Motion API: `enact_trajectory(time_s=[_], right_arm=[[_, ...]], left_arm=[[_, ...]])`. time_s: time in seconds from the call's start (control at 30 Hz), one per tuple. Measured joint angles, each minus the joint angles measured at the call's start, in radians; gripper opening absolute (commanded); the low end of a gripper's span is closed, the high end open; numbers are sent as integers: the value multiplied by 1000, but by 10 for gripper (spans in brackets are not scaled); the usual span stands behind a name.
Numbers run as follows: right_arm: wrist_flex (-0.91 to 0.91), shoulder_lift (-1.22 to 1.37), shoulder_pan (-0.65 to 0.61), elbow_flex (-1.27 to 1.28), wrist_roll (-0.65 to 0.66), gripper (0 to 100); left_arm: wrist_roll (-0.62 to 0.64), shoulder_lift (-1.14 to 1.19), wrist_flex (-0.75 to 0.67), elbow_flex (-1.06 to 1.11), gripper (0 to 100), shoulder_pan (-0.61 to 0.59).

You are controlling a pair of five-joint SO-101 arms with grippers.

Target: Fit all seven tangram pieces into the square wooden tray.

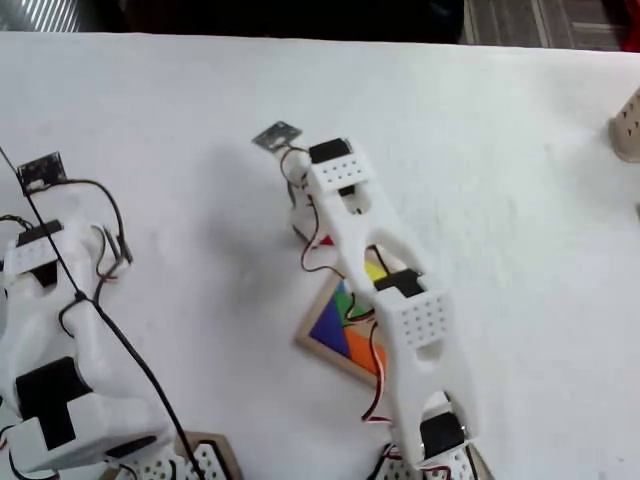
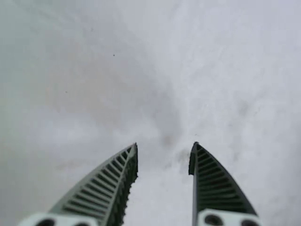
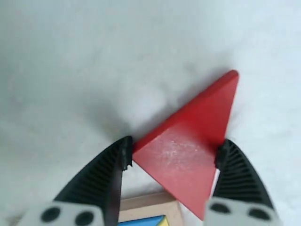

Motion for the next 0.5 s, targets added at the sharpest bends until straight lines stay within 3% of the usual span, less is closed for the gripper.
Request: enact_trajectory(time_s=[0.23, 0.5], right_arm=[[-9, 0, 2, 0, -51, 18], [-3, 0, 15, -8, -54, 18]], left_arm=[[0, 0, 0, 0, 188, 0], [-2, 0, 0, 0, 188, 0]])
